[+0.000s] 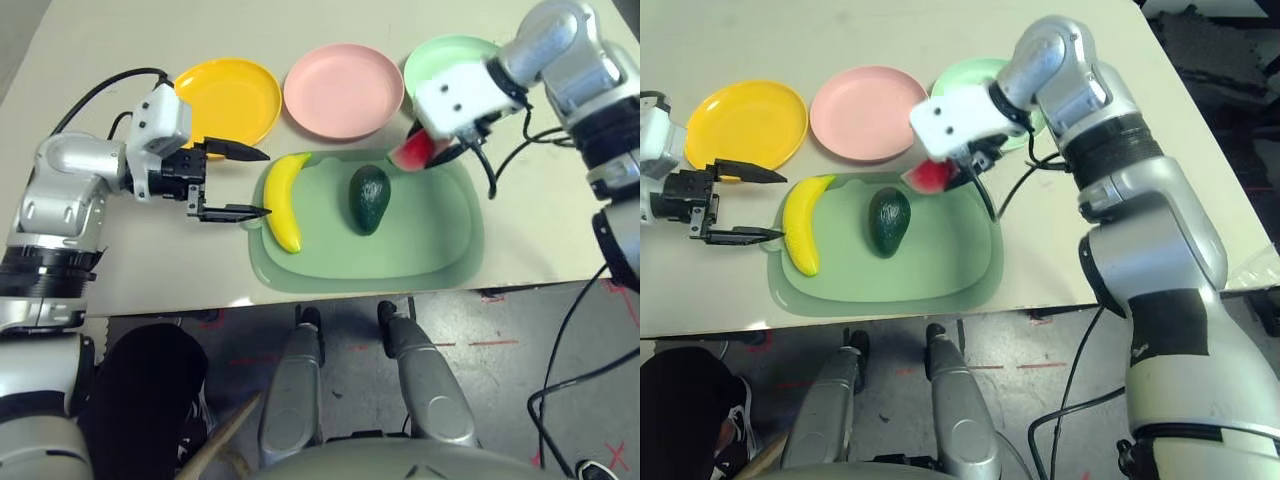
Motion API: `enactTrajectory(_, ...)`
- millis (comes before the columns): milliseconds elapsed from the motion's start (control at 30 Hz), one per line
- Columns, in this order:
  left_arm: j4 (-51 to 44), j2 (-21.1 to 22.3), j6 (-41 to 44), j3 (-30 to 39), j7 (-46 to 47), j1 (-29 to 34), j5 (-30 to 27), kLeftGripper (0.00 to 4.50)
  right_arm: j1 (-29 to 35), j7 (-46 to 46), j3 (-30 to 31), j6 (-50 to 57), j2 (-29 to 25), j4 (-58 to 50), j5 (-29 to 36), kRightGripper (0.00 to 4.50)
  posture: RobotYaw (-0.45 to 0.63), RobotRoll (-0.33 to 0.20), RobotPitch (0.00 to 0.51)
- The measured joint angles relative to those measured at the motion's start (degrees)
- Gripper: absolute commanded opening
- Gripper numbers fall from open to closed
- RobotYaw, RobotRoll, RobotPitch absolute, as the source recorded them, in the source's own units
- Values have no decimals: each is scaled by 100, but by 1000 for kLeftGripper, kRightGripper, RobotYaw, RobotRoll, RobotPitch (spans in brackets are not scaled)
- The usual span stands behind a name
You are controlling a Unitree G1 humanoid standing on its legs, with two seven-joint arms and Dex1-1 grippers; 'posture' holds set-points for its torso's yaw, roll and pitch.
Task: Place the fruits into color-matched plates.
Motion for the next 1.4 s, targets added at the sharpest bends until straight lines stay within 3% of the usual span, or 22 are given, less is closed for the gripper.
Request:
enactTrajectory(300,37,-50,78,32,215,-242,253,4500,-334,-1725,-207,-215,838,1409,-711,2135,-65,0,358)
enactTrajectory(567,38,-38,148,33,164,-234,284,4500,-368,-2969,-354,-90,1421,1877,-1122,2135,-50,0,362)
enactTrajectory(1100,-31,-21,158,137,211,57,361,4500,-372,-3654,-586,113,1642,2059,-1443,2135,-34,0,368)
enactTrajectory(1333,-34,-20,109,167,217,76,375,4500,-372,-3663,-655,75,1633,2059,-1529,4458,-35,0,364)
enactTrajectory(1400,-28,-17,39,169,212,73,409,4500,-373,-3652,-689,73,1624,2059,-1529,4458,-35,0,364)
